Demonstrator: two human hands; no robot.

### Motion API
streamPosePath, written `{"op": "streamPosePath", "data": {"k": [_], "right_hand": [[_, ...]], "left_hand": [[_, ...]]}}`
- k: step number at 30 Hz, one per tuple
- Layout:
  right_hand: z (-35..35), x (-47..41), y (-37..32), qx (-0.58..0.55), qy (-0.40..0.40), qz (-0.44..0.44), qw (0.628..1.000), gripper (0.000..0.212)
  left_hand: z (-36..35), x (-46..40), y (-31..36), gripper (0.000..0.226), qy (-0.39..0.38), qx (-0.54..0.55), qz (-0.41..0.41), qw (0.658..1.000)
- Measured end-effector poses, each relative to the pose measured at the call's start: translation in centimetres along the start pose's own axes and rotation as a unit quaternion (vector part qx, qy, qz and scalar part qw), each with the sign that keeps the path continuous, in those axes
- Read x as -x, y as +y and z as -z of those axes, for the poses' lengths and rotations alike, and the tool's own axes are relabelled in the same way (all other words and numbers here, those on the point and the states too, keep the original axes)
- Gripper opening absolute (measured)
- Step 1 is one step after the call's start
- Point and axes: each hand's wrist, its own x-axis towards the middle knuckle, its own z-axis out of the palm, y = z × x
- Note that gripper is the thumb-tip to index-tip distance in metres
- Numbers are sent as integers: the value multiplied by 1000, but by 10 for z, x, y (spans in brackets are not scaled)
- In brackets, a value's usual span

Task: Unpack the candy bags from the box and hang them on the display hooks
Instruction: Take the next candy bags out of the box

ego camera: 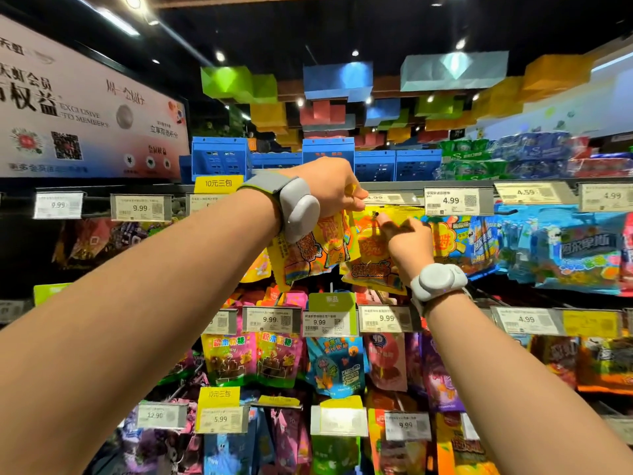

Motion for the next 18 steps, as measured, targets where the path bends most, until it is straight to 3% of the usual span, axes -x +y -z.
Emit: {"op": "streamPosePath", "data": {"k": [1,3,8,11,18], "right_hand": [[0,2,-2,28,1,-5,1000,57],[-3,-5,2,57,-1,-12,998,65],[-19,-21,0,115,24,-58,991,62],[-19,-20,1,169,5,-37,985,41],[-31,-32,29,269,17,-5,963,48]], "left_hand": [[0,-1,-1,37,-1,-2,0,1000],[1,-1,-2,38,-5,-6,0,1000],[-1,-2,-7,35,1,-11,-4,1000],[-1,-4,-5,35,0,-17,-1,1000],[-1,-2,-1,36,5,-17,4,1000]]}}
